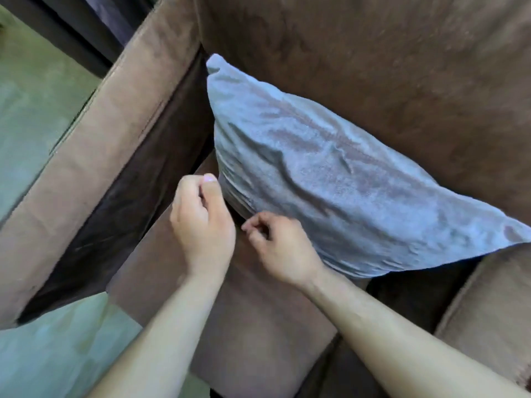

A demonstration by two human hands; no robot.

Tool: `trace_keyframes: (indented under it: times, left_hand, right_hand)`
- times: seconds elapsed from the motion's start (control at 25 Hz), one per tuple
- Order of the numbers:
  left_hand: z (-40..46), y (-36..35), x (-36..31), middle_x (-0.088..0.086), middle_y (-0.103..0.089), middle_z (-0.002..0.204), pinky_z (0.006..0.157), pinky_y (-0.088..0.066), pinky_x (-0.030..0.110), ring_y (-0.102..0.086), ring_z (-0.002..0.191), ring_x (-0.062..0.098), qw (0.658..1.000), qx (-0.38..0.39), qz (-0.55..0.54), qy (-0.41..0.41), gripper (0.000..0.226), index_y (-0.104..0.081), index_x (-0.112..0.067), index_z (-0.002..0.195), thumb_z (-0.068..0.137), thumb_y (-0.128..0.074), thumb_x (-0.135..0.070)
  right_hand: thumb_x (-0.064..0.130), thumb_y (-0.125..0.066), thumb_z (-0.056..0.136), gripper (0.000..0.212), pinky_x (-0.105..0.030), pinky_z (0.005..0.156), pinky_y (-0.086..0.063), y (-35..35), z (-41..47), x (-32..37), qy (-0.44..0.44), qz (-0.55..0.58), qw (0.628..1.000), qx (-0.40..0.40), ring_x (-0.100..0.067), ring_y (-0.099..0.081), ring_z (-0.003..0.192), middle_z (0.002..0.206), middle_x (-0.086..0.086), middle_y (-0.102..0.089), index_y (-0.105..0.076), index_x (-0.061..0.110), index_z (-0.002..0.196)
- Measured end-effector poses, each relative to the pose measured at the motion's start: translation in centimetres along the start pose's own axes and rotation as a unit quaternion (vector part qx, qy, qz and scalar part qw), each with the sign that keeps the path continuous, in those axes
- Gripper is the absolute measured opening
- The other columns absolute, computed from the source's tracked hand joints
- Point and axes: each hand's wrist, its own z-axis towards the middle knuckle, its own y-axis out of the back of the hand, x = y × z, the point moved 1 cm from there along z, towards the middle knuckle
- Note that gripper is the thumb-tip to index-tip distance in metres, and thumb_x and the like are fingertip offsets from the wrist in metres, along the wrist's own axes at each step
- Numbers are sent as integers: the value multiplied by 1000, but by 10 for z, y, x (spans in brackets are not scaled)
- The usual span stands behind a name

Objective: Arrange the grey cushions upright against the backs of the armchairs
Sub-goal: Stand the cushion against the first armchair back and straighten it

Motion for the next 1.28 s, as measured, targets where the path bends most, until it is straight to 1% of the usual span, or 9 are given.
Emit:
trace_keyframes:
  times: [0.08, 0.16, 0.28, 0.48, 0.64, 0.8, 0.92, 1.08, 1.28]
  left_hand:
    - [5, 10, 78, 9, -70, 84, 88, -51, 52, -66, 89, 36, 976, 19, 38, 216, 29, -63, -11, 93, 96, -43, -32]
    - [3, 4, 131, 5, -75, 89, 93, -53, 43, -70, 94, 31, 959, 146, 51, 237, 26, -68, -16, 101, 98, -44, -27]
    - [9, -27, 168, 7, -74, 112, 101, -49, 31, -68, 109, 25, 941, 259, 40, 212, 33, -65, -12, 122, 100, -41, -3]
    - [47, -73, 205, 10, -56, 146, 119, -37, 36, -54, 134, 29, 943, 253, 40, 212, 61, -55, -12, 144, 90, -39, 11]
    - [73, -92, 208, 9, -61, 132, 112, -42, 33, -57, 125, 30, 945, 273, 51, 170, 54, -67, -18, 135, 91, -46, 6]
    - [90, -99, 205, 9, -63, 117, 94, -45, 32, -61, 113, 30, 945, 271, 98, 156, 33, -74, -15, 118, 95, -57, 0]
    - [95, -97, 197, 9, -68, 116, 90, -45, 31, -63, 111, 29, 937, 296, 113, 149, 27, -74, -12, 115, 97, -56, -4]
    - [89, -86, 200, 14, -73, 104, 87, -53, 39, -66, 103, 37, 923, 318, 143, 163, 23, -69, -12, 100, 90, -51, -1]
    - [72, -65, 214, 21, -62, 117, 95, -47, 50, -55, 118, 44, 870, 373, 309, 88, 26, -58, -6, 112, 86, -59, -3]
  right_hand:
    - [14, -61, 95, 14, -25, 84, -48, 11, 19, 36, 95, -21, 993, -66, -13, -65, 87, 101, 1, -73, -72, 17, 104]
    - [12, -61, 93, 16, -26, 87, -50, 24, 46, 68, 176, -87, 973, -122, -15, -65, 88, 103, -1, -70, -71, 15, 106]
    - [16, -61, 90, 19, -24, 84, -44, 48, 79, 94, 231, -201, 922, -239, -19, -60, 90, 101, -4, -63, -69, 15, 106]
    - [43, -57, 93, 46, -34, 102, -38, 68, 115, 105, 155, -294, 888, -318, -33, -49, 121, 130, -15, -54, -57, 14, 129]
    - [48, -49, 95, 42, -31, 88, -43, 76, 138, 107, 132, -280, 899, -311, -21, -64, 101, 100, -1, -71, -72, 15, 109]
    - [42, -54, 94, 33, -32, 88, -48, 80, 141, 109, 134, -262, 900, -323, -18, -65, 96, 98, 2, -71, -70, 15, 104]
    - [39, -53, 93, 25, -26, 84, -49, 85, 142, 113, 155, -225, 897, -348, -12, -65, 90, 97, 4, -70, -69, 21, 101]
    - [33, -55, 97, 19, -7, 73, -41, 91, 132, 114, 179, -172, 896, -368, 8, -56, 71, 72, 19, -58, -68, 21, 97]
    - [38, -55, 93, 11, -28, 86, -53, 116, 130, 112, 180, -143, 886, -402, 1, -63, 82, 79, 20, -62, -65, 33, 93]
